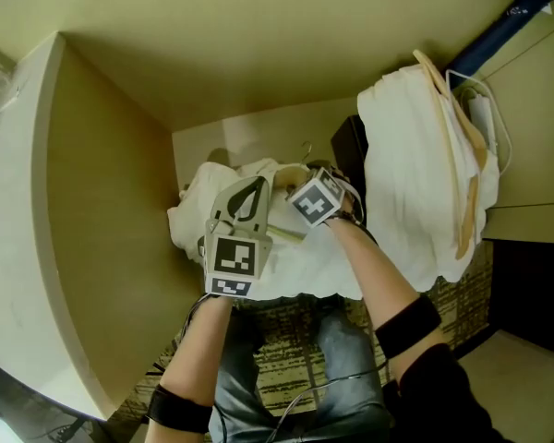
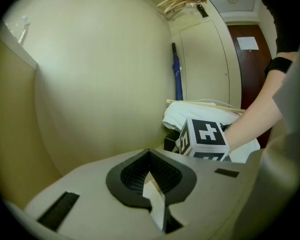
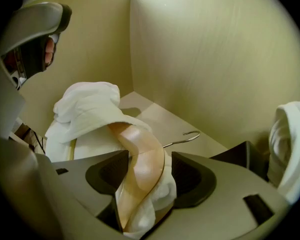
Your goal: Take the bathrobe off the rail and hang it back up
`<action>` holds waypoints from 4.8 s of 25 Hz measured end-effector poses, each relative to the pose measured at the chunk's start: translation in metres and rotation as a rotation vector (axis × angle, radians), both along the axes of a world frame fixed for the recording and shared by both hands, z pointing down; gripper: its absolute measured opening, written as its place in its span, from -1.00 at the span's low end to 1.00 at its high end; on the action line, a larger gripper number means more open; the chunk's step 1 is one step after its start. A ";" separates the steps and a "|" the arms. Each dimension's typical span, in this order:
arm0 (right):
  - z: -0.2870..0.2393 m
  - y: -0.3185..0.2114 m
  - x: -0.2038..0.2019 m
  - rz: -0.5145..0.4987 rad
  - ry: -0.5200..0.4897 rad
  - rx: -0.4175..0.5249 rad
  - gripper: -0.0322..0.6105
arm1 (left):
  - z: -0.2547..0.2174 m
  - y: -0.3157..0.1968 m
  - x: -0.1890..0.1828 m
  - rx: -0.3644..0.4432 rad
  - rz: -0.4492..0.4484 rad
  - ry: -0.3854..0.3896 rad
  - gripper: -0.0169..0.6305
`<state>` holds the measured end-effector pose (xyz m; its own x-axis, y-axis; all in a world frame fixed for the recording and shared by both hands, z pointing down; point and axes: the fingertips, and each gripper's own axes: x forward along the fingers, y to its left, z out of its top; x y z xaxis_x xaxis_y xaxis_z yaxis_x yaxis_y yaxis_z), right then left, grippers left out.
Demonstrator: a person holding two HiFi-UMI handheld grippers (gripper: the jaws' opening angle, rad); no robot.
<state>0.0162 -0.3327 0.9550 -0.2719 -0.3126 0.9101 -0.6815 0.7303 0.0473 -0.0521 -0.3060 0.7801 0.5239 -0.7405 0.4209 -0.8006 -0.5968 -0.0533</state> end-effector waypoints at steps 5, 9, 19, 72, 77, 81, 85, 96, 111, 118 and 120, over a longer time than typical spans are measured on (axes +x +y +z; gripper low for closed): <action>0.010 -0.001 0.000 -0.003 -0.021 -0.058 -0.05 | 0.010 -0.003 -0.005 0.009 -0.004 0.013 -0.94; 0.012 0.002 0.000 0.010 -0.051 -0.067 -0.11 | 0.017 -0.001 -0.008 0.003 -0.007 0.015 -0.94; -0.041 0.006 -0.002 -0.008 0.027 0.298 -0.14 | -0.001 0.009 -0.023 0.017 -0.045 0.008 -0.94; -0.887 0.004 -0.021 -0.075 0.122 1.616 -0.19 | -0.687 -0.009 -0.052 0.686 -0.107 0.057 -0.95; -0.949 0.008 -0.013 -0.078 0.082 1.644 -0.19 | -0.754 0.001 -0.044 0.757 -0.097 0.058 -0.95; -1.000 0.014 -0.014 -0.095 0.065 1.691 -0.19 | -0.806 0.010 -0.040 0.813 -0.096 0.058 -0.95; -1.044 0.019 -0.020 -0.113 0.076 1.723 -0.20 | -0.849 0.018 -0.039 0.839 -0.086 0.067 -0.95; -1.150 0.017 -0.018 -0.114 0.128 1.788 -0.20 | -0.933 0.011 -0.027 0.839 -0.048 0.127 -0.95; -1.293 0.008 -0.018 -0.065 0.129 1.897 -0.21 | -1.027 -0.006 -0.027 0.900 -0.043 0.135 -0.95; -1.289 0.010 -0.023 -0.094 0.134 1.905 -0.21 | -1.049 -0.005 -0.029 0.934 -0.040 0.139 -0.95; -1.292 0.014 -0.025 -0.098 0.135 1.917 -0.21 | -1.051 -0.005 -0.029 0.938 -0.042 0.140 -0.95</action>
<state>-0.0084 -0.3187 -0.3368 -0.3153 -0.7614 -0.5664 -0.5711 -0.3245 0.7540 -0.0816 -0.3113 -0.2712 0.4901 -0.7639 -0.4199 -0.8557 -0.3300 -0.3986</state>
